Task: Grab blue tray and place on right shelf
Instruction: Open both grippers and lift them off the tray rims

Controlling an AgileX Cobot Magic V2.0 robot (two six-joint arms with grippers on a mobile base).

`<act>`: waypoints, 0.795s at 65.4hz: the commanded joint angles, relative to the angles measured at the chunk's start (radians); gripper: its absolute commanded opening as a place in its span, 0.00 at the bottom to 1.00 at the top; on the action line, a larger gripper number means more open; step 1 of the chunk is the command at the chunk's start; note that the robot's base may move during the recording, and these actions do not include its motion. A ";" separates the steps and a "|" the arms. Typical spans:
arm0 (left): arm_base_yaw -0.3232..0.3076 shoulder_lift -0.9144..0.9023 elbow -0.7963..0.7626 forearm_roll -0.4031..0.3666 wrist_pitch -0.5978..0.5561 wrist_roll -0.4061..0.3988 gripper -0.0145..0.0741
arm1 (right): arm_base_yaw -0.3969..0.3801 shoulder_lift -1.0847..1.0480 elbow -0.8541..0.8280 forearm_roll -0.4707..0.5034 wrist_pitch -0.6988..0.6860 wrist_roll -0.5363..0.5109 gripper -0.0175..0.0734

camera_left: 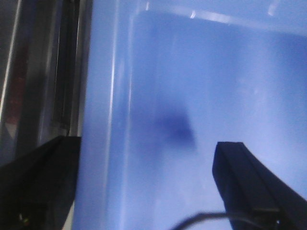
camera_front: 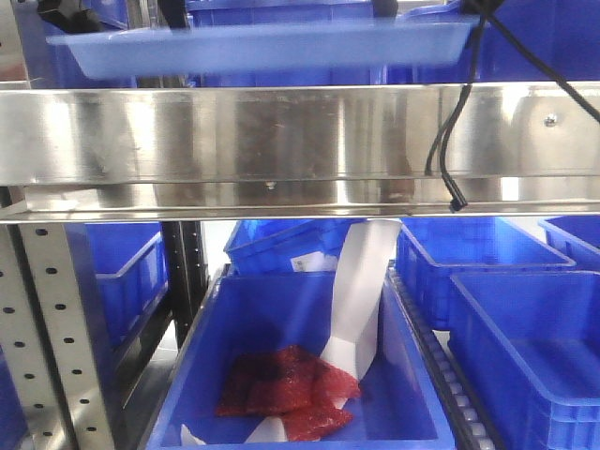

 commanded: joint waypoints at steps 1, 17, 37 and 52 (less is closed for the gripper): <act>0.001 -0.054 -0.038 -0.006 -0.040 -0.009 0.66 | 0.002 -0.057 -0.037 -0.010 -0.061 -0.003 0.83; 0.003 -0.054 -0.038 0.052 -0.015 -0.009 0.66 | 0.002 -0.057 -0.037 -0.013 -0.053 -0.003 0.83; 0.003 -0.054 -0.038 -0.009 -0.009 -0.009 0.48 | 0.002 -0.057 -0.037 -0.008 -0.053 -0.003 0.71; 0.003 -0.054 -0.042 -0.062 -0.033 -0.009 0.10 | 0.002 -0.058 -0.037 0.002 -0.097 -0.003 0.24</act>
